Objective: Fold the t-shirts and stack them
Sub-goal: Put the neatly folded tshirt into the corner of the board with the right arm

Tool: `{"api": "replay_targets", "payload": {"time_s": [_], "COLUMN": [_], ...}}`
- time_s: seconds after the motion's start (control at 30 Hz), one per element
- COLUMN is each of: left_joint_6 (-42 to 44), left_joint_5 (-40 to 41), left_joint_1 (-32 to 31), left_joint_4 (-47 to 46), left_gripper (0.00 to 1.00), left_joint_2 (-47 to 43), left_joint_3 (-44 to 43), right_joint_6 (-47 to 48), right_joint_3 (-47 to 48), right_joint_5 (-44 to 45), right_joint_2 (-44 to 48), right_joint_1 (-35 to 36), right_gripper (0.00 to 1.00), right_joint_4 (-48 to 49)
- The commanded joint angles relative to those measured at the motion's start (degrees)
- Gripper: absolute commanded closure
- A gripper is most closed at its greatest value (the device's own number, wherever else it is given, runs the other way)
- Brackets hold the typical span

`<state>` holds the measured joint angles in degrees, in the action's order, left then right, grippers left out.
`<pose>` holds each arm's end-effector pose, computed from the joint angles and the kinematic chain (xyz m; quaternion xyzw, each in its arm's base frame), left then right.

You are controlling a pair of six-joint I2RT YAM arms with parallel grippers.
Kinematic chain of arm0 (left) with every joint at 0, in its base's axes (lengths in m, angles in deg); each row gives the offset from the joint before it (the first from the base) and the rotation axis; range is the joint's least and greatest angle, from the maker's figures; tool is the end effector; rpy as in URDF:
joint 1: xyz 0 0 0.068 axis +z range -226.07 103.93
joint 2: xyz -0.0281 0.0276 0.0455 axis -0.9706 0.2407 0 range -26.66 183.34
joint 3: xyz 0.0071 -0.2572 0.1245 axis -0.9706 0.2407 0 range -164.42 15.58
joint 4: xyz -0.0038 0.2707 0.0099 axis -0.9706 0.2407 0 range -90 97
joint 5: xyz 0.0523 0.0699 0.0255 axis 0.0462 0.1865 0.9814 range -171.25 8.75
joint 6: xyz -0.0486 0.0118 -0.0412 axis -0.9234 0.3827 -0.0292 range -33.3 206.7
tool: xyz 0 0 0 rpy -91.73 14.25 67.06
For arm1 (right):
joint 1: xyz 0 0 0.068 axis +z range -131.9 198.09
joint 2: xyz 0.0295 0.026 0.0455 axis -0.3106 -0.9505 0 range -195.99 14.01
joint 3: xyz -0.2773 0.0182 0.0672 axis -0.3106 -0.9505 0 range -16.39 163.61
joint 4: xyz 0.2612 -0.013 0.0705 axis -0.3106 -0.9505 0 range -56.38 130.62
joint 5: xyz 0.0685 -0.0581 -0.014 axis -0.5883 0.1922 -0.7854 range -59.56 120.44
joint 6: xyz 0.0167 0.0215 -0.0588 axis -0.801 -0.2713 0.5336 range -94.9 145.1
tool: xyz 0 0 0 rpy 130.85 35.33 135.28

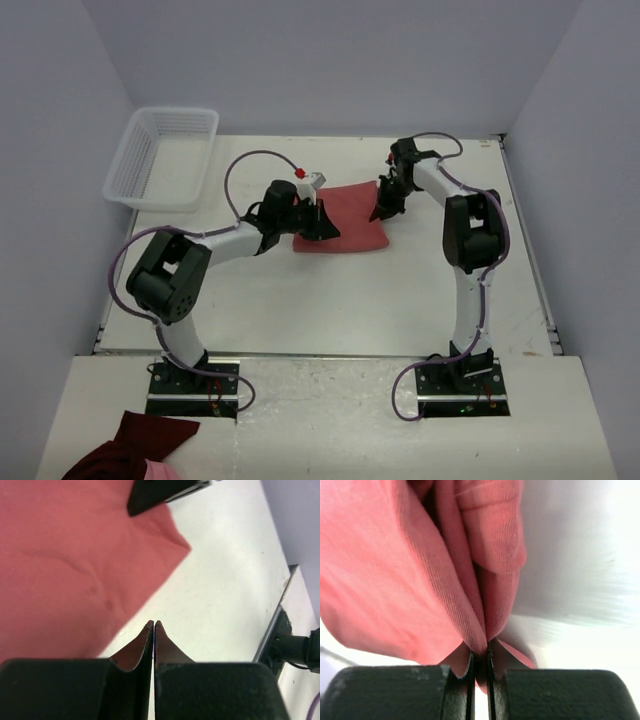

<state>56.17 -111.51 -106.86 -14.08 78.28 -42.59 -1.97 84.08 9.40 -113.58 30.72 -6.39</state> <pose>0.3384 -0.2313 0.1733 0.1271 0.8468 -0.4330 0.2815 0.4612 0.1218 0.1539 0.0974 0.9692 0.2162 0.0663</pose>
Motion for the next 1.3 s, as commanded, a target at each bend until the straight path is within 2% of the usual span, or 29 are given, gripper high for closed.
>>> {"api": "replay_targets", "payload": {"time_s": [0.0,0.27,0.43,0.53,0.93,1.27], "left_joint_6": [-3.22,-8.23,-9.47,-9.12,-6.65,-5.34], "left_joint_5": [1.41,14.43,17.25,16.73,14.0,11.72], "left_joint_1": [-1.55,-9.38,-11.58,-11.84,-12.28,-12.89], "left_joint_4": [-2.52,-2.17,-0.16,1.68,6.0,6.26], "left_gripper": [1.0,1.0,1.0,1.0,1.0,1.0], "left_joint_2": [-8.41,-24.06,-30.84,-33.74,-38.32,-37.53], "left_joint_3": [0.07,8.59,13.52,15.02,18.62,20.38], "right_joint_6": [4.56,8.96,9.49,10.54,13.44,21.97], "right_joint_3": [4.47,11.94,19.93,24.24,34.52,38.92], "right_joint_5": [12.21,31.3,40.27,46.33,54.96,62.6], "right_joint_2": [1.47,-1.69,-5.2,-6.53,-12.94,-16.37], "right_joint_1": [-0.32,-0.58,-1.37,-1.72,-7.96,-11.91], "right_gripper": [1.0,1.0,1.0,1.0,1.0,1.0], "right_joint_4": [-3.18,-8.28,-14.24,-16.36,-16.81,-7.58]}}
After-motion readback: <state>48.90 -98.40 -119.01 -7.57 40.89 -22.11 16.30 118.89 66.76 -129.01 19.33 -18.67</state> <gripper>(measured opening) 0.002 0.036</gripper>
